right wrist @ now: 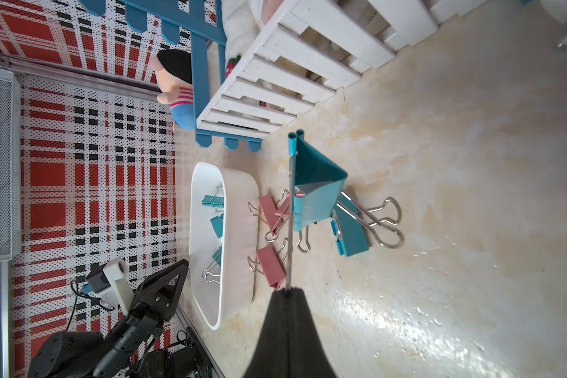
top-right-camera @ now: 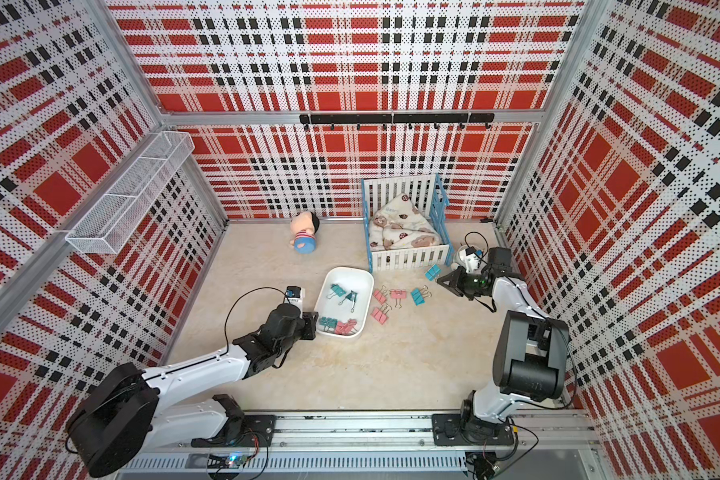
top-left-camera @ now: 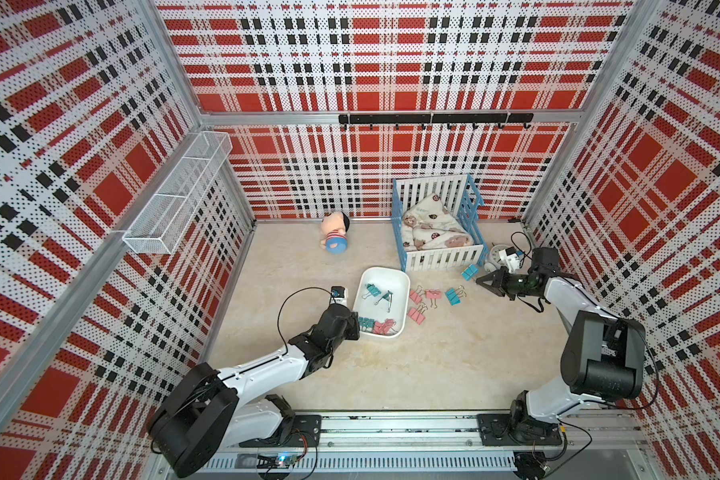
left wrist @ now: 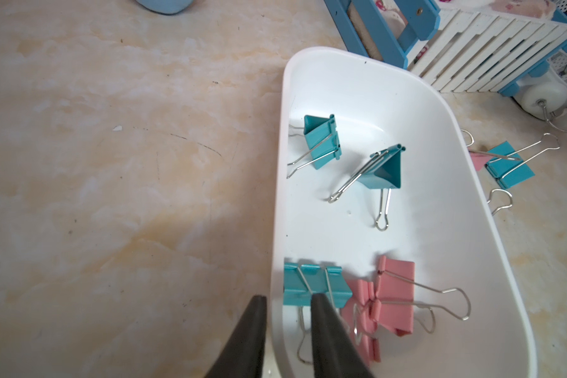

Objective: Take out the binder clips from the storage box
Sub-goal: Place the binder clip at the center of the board.

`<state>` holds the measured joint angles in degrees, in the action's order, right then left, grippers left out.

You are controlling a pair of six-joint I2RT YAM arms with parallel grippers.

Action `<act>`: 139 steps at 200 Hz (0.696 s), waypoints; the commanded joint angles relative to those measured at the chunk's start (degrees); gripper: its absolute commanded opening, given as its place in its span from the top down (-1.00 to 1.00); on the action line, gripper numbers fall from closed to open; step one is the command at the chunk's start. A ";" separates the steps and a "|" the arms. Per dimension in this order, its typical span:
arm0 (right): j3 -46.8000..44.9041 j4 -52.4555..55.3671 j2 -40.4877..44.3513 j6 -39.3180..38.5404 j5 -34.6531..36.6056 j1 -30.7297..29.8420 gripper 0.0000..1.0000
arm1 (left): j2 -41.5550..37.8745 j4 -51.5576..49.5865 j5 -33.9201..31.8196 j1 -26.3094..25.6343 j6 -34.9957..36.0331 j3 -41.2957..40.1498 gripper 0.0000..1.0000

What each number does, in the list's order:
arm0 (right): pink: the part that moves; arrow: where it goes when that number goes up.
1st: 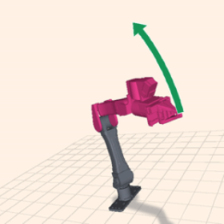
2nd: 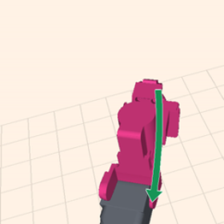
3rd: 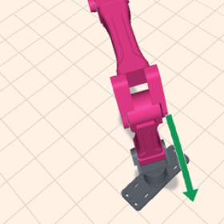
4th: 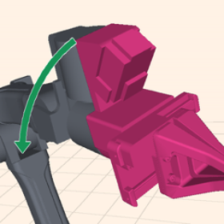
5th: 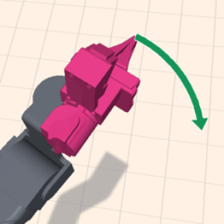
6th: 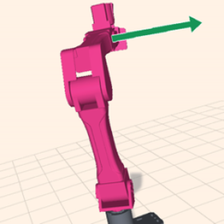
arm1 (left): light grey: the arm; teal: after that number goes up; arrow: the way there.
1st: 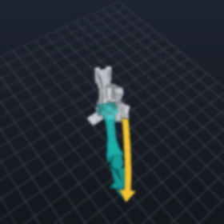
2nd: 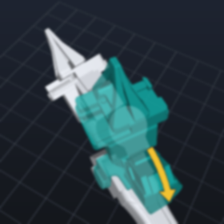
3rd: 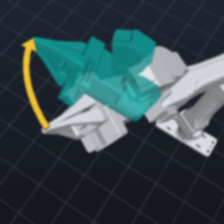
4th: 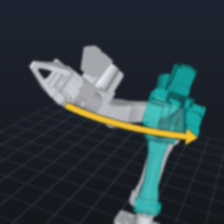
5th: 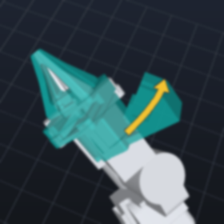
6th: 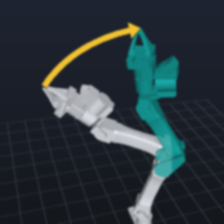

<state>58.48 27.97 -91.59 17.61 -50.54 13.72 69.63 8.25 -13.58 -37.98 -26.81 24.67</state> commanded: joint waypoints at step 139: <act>-2.72 -5.19 -9.67 1.73 -1.56 3.17 1.00 | 1.30 3.51 1.28 0.01 0.94 -0.93 0.38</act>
<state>56.95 25.15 -99.55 19.20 -51.18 15.77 70.57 10.04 -12.82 -37.98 -26.55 24.47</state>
